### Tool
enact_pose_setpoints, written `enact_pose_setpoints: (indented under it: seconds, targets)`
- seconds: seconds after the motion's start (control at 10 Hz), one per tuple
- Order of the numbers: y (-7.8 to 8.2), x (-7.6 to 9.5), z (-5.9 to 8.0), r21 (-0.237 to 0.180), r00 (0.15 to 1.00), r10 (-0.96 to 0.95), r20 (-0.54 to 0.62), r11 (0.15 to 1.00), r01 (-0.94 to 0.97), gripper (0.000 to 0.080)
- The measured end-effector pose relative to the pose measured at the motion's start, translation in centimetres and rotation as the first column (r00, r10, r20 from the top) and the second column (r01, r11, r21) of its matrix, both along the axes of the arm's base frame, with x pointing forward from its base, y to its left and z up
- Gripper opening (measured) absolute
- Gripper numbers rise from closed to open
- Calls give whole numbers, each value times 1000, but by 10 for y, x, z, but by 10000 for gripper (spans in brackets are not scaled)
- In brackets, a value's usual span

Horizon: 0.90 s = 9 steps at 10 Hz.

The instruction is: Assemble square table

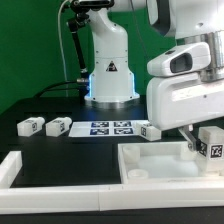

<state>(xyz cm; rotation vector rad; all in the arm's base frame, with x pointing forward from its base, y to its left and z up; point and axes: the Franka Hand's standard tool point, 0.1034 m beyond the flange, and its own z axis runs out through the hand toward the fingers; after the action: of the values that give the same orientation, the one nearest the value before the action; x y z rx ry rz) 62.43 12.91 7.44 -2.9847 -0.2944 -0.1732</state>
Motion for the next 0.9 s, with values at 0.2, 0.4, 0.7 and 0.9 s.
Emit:
enact_pose_setpoints:
  seconds: [0.2,0.4,0.7,0.9]
  targets:
    - [1,0,0,4,1000,-20,-3,1000,20,516]
    - [-2,1,0,7,996,-83,-11,997,83,374]
    - [-10,2,-1,18,952,-303,-45,952,304,298]
    - [-11,2,-1,24,911,-408,-65,912,410,298]
